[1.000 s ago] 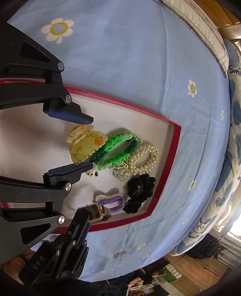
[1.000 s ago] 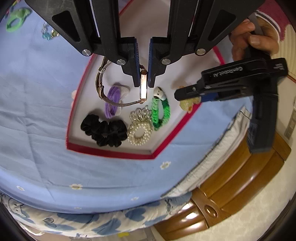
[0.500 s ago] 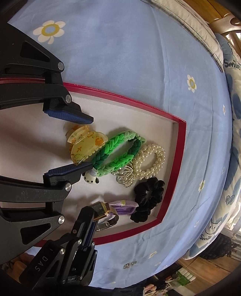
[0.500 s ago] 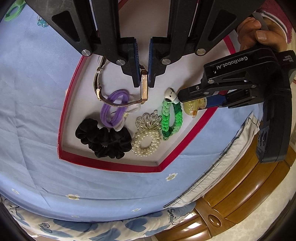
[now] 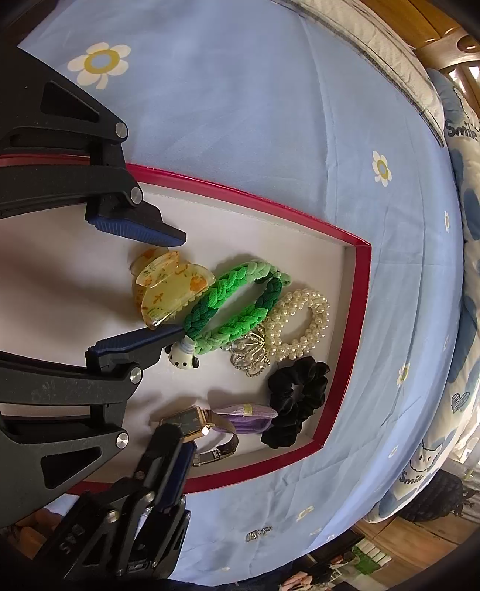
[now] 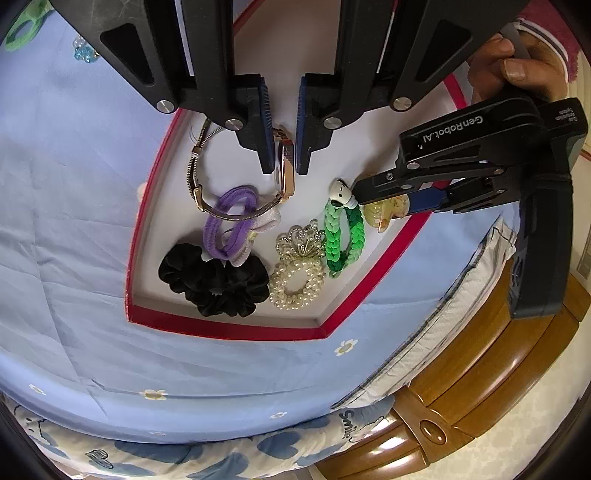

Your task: Organize jewelry

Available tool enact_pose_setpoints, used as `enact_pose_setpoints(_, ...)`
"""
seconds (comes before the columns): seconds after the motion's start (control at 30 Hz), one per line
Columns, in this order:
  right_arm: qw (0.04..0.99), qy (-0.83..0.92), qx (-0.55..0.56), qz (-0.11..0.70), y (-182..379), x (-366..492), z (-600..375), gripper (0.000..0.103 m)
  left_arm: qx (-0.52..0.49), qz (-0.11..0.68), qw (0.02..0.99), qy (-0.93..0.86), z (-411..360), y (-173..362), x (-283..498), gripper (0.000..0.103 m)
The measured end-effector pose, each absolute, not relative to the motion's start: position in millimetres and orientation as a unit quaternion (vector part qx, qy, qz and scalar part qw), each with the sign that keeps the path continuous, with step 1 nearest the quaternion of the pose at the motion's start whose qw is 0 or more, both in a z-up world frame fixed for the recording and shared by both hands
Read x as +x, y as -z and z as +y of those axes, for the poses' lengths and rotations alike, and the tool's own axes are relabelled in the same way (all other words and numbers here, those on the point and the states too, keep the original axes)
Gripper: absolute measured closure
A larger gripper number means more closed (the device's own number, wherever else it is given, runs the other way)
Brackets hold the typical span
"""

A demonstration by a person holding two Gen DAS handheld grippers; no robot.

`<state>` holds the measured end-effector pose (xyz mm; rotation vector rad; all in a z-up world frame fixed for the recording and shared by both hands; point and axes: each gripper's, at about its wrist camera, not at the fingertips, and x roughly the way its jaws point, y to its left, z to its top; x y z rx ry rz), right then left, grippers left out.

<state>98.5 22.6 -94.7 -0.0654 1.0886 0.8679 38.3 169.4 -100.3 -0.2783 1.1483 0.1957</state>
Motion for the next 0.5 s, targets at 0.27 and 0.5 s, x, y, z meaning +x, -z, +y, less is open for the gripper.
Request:
enact_pose_setpoints(0.27, 0.779, -0.4, -0.008, 0.483, 74.6, 92.3, 1.7, 0.068, -0.147, 0.535, 0.826, -0.097, 170.5, 95.9, 30.4, 0.052)
enact_pose_setpoints(0.5, 0.793, -0.393, 0.038, 0.464, 52.1, 81.2, -38.6, 0.06, -0.181, 0.503, 0.838, -0.104, 170.3, 70.4, 10.5, 0.044)
